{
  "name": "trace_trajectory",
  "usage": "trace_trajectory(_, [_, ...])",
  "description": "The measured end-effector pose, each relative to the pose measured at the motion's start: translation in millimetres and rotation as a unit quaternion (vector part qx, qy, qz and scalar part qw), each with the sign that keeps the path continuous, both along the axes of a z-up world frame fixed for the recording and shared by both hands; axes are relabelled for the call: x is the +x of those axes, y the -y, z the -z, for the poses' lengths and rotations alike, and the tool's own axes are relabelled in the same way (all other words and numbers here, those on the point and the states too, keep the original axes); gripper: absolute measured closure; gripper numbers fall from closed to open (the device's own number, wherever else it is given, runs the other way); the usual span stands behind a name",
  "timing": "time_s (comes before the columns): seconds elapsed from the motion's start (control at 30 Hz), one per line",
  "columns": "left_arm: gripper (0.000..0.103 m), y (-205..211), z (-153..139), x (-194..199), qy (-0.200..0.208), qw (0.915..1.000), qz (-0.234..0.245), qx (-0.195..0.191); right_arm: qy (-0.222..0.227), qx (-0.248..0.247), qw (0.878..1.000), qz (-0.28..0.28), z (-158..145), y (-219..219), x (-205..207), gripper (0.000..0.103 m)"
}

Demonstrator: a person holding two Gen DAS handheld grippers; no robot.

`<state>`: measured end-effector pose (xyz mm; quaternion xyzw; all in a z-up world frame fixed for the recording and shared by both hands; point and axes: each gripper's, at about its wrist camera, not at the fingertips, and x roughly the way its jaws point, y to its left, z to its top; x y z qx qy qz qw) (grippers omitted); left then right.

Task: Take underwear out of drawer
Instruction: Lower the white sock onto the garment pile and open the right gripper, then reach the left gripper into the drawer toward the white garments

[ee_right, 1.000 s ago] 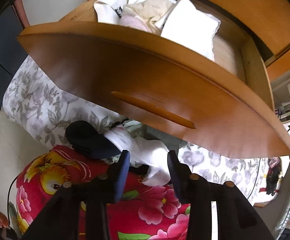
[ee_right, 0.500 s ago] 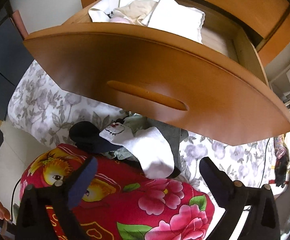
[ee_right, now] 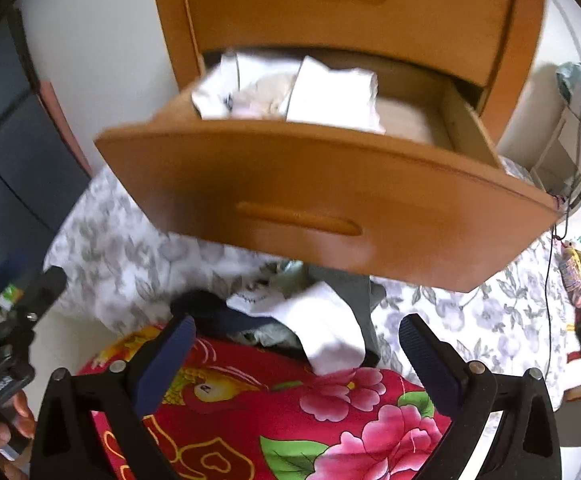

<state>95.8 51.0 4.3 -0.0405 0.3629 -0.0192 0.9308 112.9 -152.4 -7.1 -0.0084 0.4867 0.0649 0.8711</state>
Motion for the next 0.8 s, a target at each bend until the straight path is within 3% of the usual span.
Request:
trace_trajectory(0.23, [0.005,11.8,-0.6,-2.7,0.004,0.9999,0.010,0.012,0.026,0.021,0.999,0.011,-9.0,12.8,-13.1,0.000])
trace_trajectory(0.5, [0.005,27.8,-1.9,-3.1,0.004,0.9995,0.019,0.024,0.039,0.013,0.999,0.011,-6.5,17.2,-19.8,0.000])
trace_trajectory(0.8, [0.005,48.7,-1.1,3.4,-0.018,0.9979,0.042,0.047,0.045,0.021,0.999,0.021,0.1,28.8,-18.3,0.000])
